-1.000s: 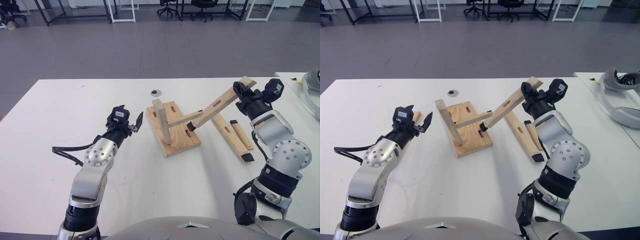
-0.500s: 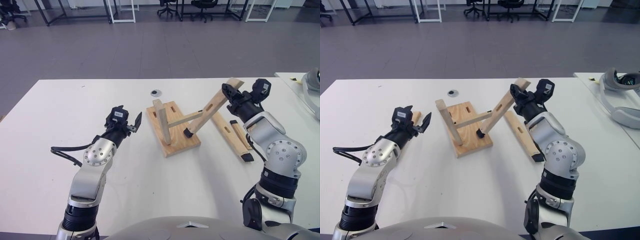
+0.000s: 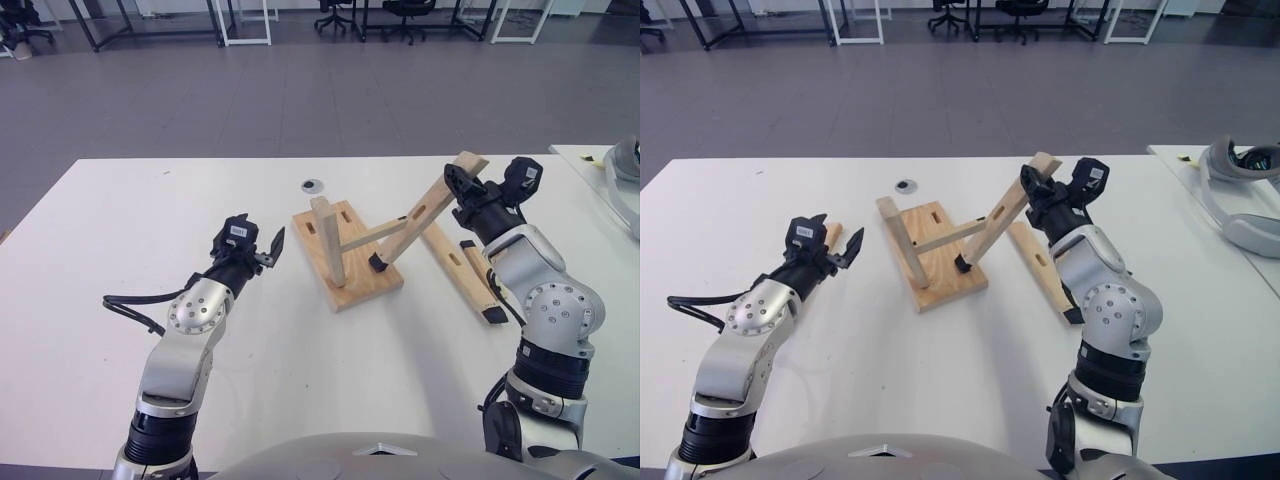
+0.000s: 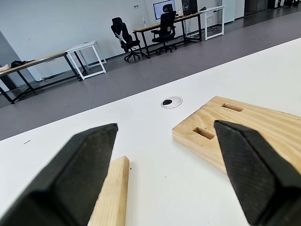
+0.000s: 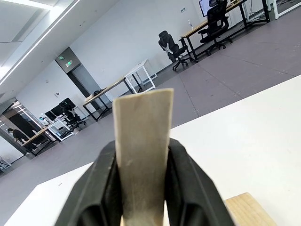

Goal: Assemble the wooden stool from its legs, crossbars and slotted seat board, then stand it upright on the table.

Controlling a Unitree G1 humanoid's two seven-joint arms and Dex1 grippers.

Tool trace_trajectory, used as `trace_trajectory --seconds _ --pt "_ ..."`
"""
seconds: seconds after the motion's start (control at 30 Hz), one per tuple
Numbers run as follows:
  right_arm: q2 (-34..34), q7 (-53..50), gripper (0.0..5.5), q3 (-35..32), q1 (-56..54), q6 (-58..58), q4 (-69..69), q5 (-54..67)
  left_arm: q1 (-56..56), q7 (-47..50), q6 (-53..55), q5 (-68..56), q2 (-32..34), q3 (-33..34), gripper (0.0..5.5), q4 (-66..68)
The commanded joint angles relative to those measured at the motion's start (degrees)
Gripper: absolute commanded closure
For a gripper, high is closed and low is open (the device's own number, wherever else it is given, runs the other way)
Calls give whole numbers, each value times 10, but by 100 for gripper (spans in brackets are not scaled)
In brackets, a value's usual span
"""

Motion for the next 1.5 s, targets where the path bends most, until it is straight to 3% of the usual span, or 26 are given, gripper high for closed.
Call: trace_trajectory --seconds 0.03,0.2,0.5,1.0,1.5 --pt "2 9 449 -13 -3 -17 4 6 -2 -5 7 9 7 -4 173 -7" --pt "-8 41 449 -28 -26 -36 40 20 -1 -8 9 7 10 -6 173 -8" --pt "-23 138 449 22 27 -85 89 -63 -4 -12 11 7 15 -6 173 -8" --pt "-24 94 449 -35 10 -64 62 14 -5 -21 7 6 19 -7 173 -1" --pt "-36 107 449 -5 45 -58 49 -9 -7 -23 9 6 22 -9 173 -2"
